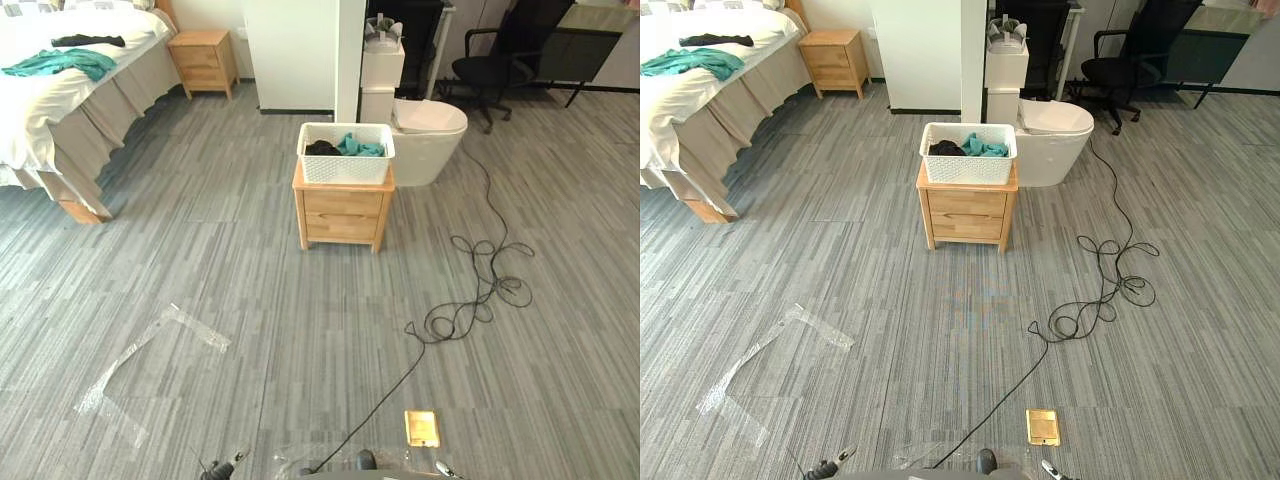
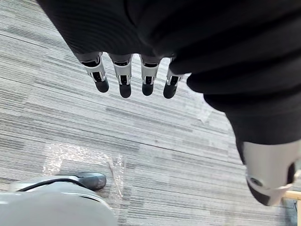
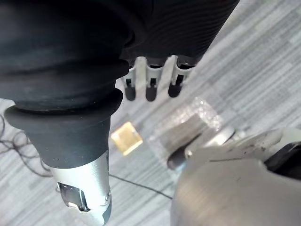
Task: Pick up the laundry basket with both hands and put the clothes into the washing machine.
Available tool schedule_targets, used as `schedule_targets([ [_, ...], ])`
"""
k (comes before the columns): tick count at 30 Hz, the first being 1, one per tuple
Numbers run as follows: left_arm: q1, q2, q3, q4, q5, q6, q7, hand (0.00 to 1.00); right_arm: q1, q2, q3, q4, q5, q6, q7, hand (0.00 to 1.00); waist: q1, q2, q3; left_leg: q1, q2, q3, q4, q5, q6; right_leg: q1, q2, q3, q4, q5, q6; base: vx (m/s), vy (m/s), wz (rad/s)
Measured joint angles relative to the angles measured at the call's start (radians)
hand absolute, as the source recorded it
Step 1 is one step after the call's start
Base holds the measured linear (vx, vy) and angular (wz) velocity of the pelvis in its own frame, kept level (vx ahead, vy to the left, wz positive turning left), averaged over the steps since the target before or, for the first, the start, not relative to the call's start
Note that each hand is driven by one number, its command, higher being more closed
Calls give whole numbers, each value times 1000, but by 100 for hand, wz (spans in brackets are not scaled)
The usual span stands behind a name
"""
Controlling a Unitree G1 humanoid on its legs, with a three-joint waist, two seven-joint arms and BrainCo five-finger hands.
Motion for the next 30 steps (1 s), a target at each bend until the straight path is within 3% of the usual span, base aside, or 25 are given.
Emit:
schedule_targets([
  [7, -41, -29, 29, 22, -32, -8, -3, 0, -64, 25, -37, 8, 0, -1, 1, 0, -16, -1, 16, 34, -6, -4, -3, 1, 1, 50, -7, -12, -25, -2, 2, 74, 31, 5],
  [30, -57, -47, 31, 24, -68, -9, -5, 0, -72, 33, -59, 11, 0, -7, -1, 0, -21, 3, 39, 33, 12, 21, -35, -3, -2, 38, 14, -5, -48, -2, 1, -7, -5, -2],
])
